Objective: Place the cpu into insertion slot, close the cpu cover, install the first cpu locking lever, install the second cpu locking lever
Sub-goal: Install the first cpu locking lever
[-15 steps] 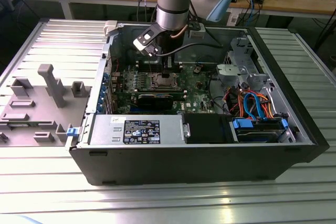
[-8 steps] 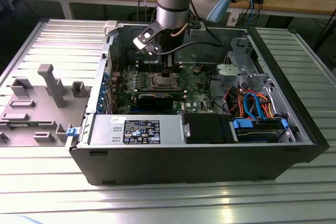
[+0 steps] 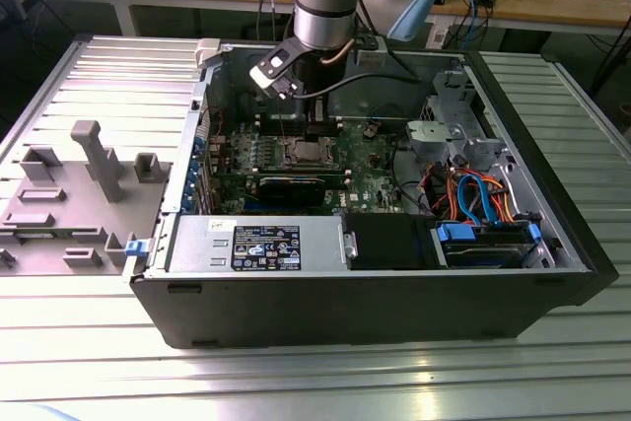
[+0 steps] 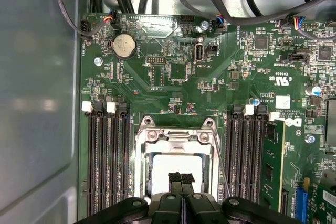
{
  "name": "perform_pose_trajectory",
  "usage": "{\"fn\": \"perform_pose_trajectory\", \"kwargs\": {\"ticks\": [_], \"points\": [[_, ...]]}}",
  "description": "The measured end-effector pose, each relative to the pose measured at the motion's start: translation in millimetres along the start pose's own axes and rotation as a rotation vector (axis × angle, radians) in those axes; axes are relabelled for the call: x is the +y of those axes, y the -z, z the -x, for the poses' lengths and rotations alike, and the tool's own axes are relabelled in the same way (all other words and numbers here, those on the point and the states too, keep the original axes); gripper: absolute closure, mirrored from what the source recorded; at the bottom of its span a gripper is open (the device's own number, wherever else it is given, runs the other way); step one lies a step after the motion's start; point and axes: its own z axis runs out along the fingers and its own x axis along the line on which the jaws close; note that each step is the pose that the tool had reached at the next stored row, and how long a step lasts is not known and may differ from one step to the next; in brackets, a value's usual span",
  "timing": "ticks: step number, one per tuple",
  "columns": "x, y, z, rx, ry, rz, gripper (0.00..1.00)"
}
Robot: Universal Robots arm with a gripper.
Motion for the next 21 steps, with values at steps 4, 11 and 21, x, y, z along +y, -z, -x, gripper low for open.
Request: {"fn": "perform_pose_trajectory", "kwargs": {"ticks": [4, 11, 21], "points": [[-0.1, 4.6, 0.0, 0.0000, 0.000, -0.0001, 0.89], [-0.4, 18.1, 0.2, -0.0062, 0.052, 0.0002, 0.89], [-0.3, 18.0, 0.1, -0.0103, 0.251, 0.0023, 0.89]]}}
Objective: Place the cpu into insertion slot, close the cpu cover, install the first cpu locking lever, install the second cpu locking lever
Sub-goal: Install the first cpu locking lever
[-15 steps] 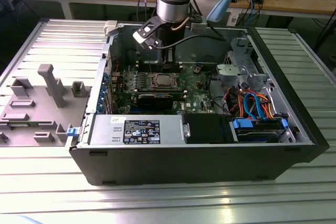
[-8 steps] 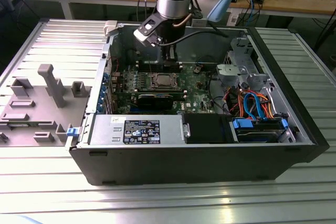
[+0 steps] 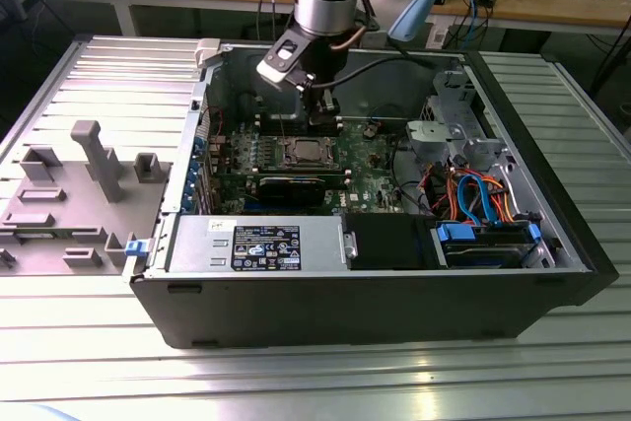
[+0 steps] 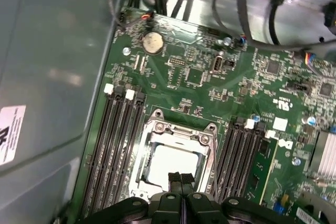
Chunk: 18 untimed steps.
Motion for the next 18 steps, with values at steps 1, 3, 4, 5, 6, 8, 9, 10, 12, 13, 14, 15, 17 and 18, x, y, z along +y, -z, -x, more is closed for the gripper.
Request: {"fn": "perform_pose_trajectory", "kwargs": {"ticks": [1, 3, 4, 5, 6, 8, 9, 10, 12, 13, 14, 15, 17, 18], "points": [[0.0, 0.0, 0.0, -0.0003, 0.015, 0.0002, 0.89], [0.0, 0.0, 0.0, -0.0012, 0.044, 0.0004, 0.89], [0.0, 0.0, 0.0, -0.0017, 0.058, 0.0006, 0.89], [0.0, 0.0, 0.0, -0.0022, 0.074, 0.0007, 0.89], [0.0, 0.0, 0.0, -0.0026, 0.088, 0.0009, 0.89], [0.0, 0.0, 0.0, -0.0032, 0.116, 0.0012, 0.89], [0.0, 0.0, 0.0, -0.0034, 0.129, 0.0014, 0.89], [0.0, 0.0, 0.0, -0.0037, 0.138, 0.0015, 0.89], [-0.3, 0.0, -0.1, -0.0059, 0.173, 0.0013, 0.89], [-0.2, 0.0, -0.1, -0.0061, 0.176, 0.0014, 0.89], [-0.2, 0.0, -0.1, -0.0062, 0.177, 0.0014, 0.89], [-0.2, 0.0, -0.1, -0.0062, 0.178, 0.0014, 0.89], [-0.2, 0.0, -0.1, -0.0062, 0.179, 0.0014, 0.89], [-0.2, 0.0, -0.1, -0.0062, 0.180, 0.0014, 0.89]]}}
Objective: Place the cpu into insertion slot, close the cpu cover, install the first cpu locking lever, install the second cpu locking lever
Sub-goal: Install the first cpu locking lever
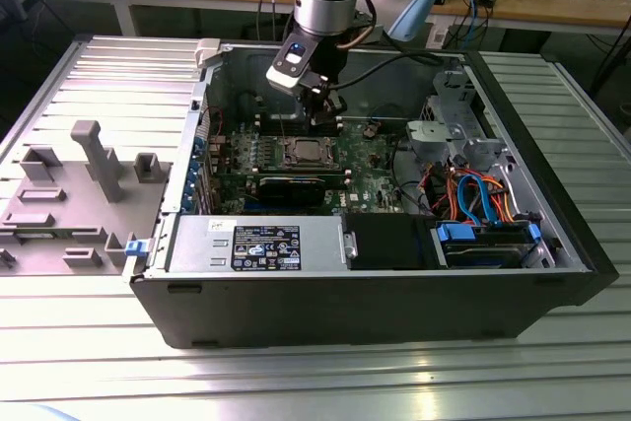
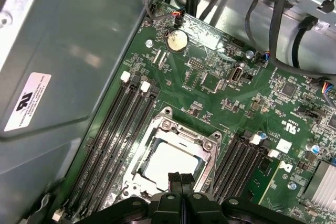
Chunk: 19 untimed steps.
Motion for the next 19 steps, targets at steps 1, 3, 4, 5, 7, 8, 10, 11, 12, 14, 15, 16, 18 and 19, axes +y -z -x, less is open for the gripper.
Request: {"fn": "perform_pose_trajectory", "kwargs": {"ticks": [1, 3, 4, 5, 7, 8, 10, 11, 12, 14, 15, 16, 18, 19], "points": [[0.0, 0.0, 0.0, 0.0000, 0.001, 0.0000, 0.89], [0.0, 0.0, 0.0, 0.0000, 0.002, 0.0001, 0.89], [0.0, 0.0, 0.0, 0.0000, 0.002, 0.0000, 0.89], [0.0, 0.0, 0.0, 0.0000, 0.003, 0.0001, 0.89], [0.0, 0.0, 0.0, -0.0001, 0.004, 0.0001, 0.89], [0.0, 0.0, 0.0, -0.0001, 0.004, 0.0001, 0.89], [0.0, 0.0, 0.0, -0.0001, 0.005, 0.0000, 0.89], [0.0, 0.0, 0.0, -0.0001, 0.005, 0.0001, 0.89], [0.0, 0.0, 0.0, -0.0001, 0.006, 0.0001, 0.89], [0.0, 0.0, 0.0, -0.0001, 0.006, 0.0001, 0.89], [0.0, 0.0, 0.0, -0.0001, 0.007, 0.0001, 0.89], [0.0, 0.0, 0.0, -0.0001, 0.007, 0.0002, 0.89], [0.0, 0.1, 0.0, -0.0001, 0.007, 0.0002, 0.89], [0.0, 0.1, 0.0, -0.0001, 0.007, 0.0002, 0.89]]}}
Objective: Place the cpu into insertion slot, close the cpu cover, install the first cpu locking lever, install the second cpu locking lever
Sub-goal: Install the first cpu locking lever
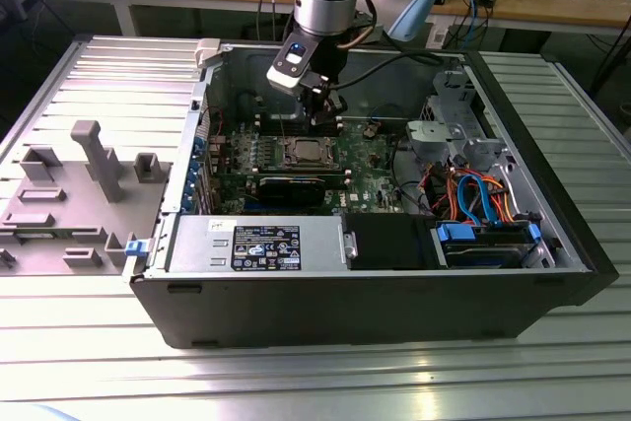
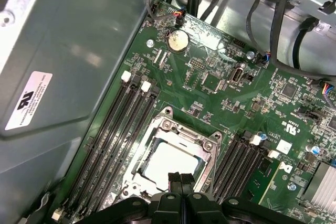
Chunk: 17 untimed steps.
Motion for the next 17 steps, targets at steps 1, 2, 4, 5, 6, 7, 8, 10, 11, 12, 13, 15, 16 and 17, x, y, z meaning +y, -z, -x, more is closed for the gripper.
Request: {"fn": "perform_pose_trajectory", "kwargs": {"ticks": [1, 2, 4, 5, 6, 7, 8, 10, 11, 12, 13, 15, 16, 17], "points": [[0.0, 0.1, 0.0, 0.0000, 0.001, 0.0000, 0.89], [0.0, 0.3, 0.0, -0.0001, 0.002, 0.0000, 0.89], [0.0, 0.3, 0.0, -0.0002, 0.007, 0.0001, 0.89], [0.0, 0.4, 0.0, -0.0004, 0.011, 0.0001, 0.89], [0.0, 0.4, 0.0, -0.0005, 0.015, 0.0001, 0.89], [0.0, 0.4, 0.0, -0.0006, 0.023, 0.0003, 0.89], [0.0, 0.4, 0.0, -0.0007, 0.030, 0.0004, 0.89], [0.0, 0.4, 0.0, -0.0011, 0.047, 0.0006, 0.89], [0.0, 0.4, 0.0, -0.0013, 0.053, 0.0007, 0.89], [0.0, 0.4, 0.0, -0.0015, 0.062, 0.0008, 0.89], [0.0, 0.4, 0.0, -0.0017, 0.072, 0.0010, 0.89], [0.0, 0.4, 0.0, -0.0019, 0.088, 0.0013, 0.89], [0.0, 0.4, 0.0, -0.0020, 0.094, 0.0014, 0.89], [0.0, 0.4, 0.0, -0.0023, 0.104, 0.0015, 0.89]]}}
